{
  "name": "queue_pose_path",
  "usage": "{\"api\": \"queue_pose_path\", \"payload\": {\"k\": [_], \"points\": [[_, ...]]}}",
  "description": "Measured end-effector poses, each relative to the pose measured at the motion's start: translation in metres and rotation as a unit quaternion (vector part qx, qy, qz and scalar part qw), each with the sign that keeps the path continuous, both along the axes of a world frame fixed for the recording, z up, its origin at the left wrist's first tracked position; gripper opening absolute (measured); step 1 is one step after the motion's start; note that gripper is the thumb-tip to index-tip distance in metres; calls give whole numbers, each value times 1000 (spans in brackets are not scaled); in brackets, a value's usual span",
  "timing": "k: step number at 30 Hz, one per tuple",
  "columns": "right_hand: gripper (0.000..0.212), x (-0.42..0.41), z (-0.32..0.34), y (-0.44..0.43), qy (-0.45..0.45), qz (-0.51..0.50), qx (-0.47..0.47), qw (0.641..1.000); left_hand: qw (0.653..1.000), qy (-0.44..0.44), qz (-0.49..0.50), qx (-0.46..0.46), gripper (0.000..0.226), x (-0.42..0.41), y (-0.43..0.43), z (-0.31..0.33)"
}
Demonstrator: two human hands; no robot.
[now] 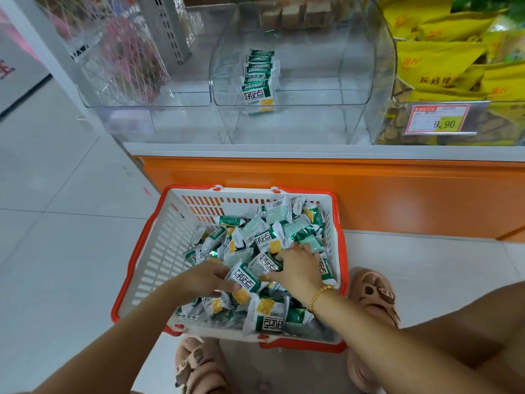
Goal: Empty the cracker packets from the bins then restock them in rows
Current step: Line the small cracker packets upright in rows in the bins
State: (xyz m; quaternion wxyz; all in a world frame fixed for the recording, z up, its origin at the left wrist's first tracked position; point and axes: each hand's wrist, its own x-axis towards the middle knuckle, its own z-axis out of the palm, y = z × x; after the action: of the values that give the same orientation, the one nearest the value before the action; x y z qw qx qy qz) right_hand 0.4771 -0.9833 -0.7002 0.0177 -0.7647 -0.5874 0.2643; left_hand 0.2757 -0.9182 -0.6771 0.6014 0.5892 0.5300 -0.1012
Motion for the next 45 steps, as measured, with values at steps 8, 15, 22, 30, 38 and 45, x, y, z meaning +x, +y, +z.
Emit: {"api": "queue_pose_path", "payload": {"k": [8, 15, 22, 30, 38, 45], "points": [[34, 7, 20, 4, 274, -59, 21, 960, 996, -56, 56, 50, 32, 7, -5, 21], [31, 21, 71, 22, 433, -99, 53, 895, 898, -274, 340, -51, 57, 34, -8, 77], [35, 8, 140, 33, 478, -78, 158, 860, 815, -380, 439, -1, 38, 57, 7, 124], [49, 31, 222, 77, 338, -37, 306, 889, 822, -465, 317, 85, 33, 82, 34, 200], [58, 90, 258, 178, 140, -31, 277, 950, 853, -156, 250, 431, 51, 81, 99, 188], [65, 78, 215, 237, -8, 123, 119, 985, 829, -70, 148, 535, 54, 92, 105, 178]]}}
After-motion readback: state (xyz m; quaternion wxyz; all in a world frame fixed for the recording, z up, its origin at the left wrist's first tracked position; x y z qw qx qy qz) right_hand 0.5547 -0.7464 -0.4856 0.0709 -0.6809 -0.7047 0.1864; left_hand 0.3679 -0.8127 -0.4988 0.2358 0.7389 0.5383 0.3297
